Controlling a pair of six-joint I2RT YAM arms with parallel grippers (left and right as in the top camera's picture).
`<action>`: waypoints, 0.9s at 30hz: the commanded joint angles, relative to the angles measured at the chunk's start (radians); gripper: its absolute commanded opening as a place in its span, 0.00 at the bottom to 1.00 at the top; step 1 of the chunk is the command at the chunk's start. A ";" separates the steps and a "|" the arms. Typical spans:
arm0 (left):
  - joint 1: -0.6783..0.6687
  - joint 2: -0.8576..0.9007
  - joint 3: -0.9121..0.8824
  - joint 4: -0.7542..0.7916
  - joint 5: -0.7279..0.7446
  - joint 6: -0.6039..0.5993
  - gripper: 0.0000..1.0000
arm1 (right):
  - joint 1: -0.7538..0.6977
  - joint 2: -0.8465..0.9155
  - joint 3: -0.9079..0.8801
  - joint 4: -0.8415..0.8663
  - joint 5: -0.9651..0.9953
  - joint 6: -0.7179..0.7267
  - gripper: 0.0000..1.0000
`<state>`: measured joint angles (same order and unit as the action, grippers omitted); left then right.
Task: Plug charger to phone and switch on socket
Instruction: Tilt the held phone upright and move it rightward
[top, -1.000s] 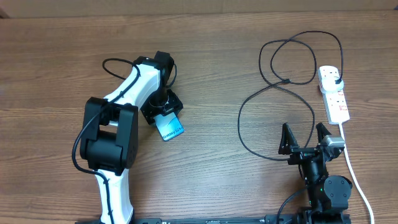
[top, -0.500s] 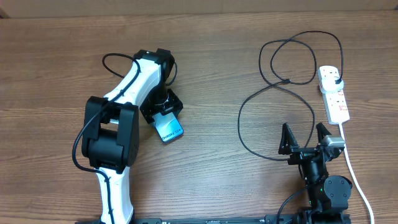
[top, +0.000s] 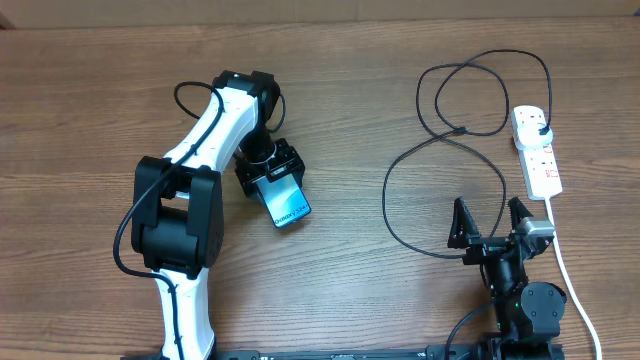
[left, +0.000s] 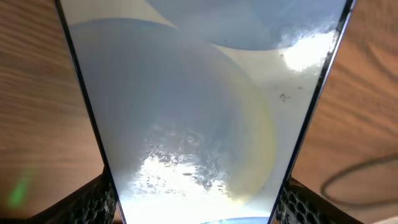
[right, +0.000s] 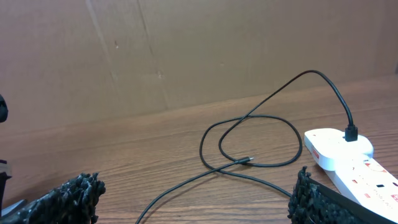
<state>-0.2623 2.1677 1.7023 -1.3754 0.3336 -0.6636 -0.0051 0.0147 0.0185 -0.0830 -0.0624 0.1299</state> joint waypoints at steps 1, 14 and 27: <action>-0.006 0.010 0.029 -0.028 0.143 0.090 0.71 | 0.001 -0.010 -0.010 0.002 0.009 -0.008 1.00; -0.006 0.010 0.029 -0.117 0.481 0.296 0.73 | 0.001 -0.010 -0.010 0.002 0.009 -0.008 1.00; -0.006 0.010 0.029 -0.199 0.585 0.388 0.75 | 0.001 -0.010 -0.010 0.002 0.009 -0.008 1.00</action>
<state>-0.2623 2.1677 1.7027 -1.5654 0.8520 -0.3134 -0.0051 0.0147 0.0185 -0.0830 -0.0624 0.1295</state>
